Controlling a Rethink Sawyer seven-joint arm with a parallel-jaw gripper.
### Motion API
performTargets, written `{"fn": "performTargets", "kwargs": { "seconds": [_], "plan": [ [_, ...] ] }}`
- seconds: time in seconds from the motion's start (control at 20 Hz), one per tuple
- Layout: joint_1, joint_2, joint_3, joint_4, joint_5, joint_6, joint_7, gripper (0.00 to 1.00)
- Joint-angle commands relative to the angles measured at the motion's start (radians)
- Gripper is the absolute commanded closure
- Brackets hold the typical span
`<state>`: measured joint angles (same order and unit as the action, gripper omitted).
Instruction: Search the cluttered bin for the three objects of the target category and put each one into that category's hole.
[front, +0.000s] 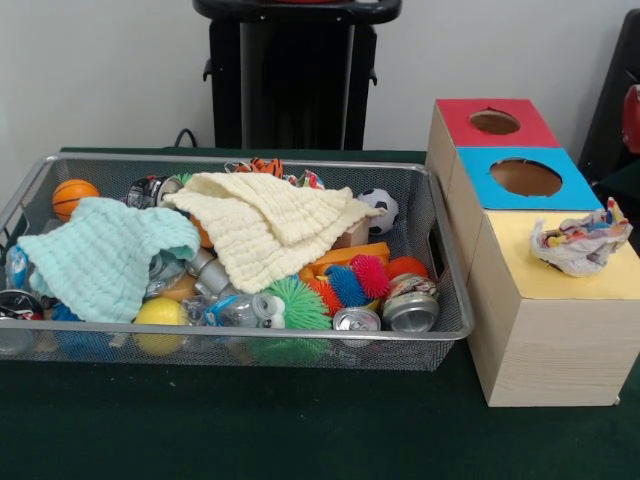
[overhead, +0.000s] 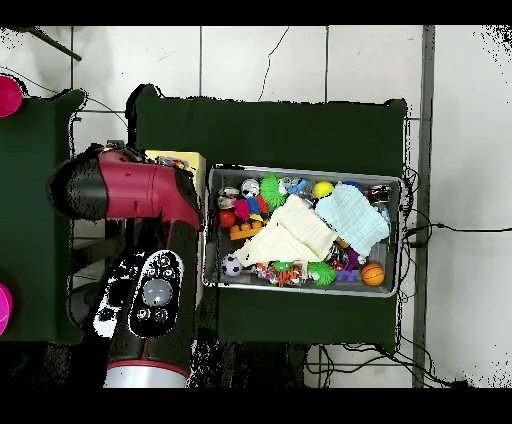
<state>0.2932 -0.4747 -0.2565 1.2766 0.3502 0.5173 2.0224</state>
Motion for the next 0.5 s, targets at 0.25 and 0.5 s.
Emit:
{"fn": "performTargets", "kwargs": {
  "seconds": [0.25,0.5],
  "plan": [
    [-0.137,-0.003,0.138,0.129,-0.025,0.060,0.029,1.00],
    [-0.195,-0.044,0.150,0.127,-0.049,0.119,-0.021,1.00]
  ]
}}
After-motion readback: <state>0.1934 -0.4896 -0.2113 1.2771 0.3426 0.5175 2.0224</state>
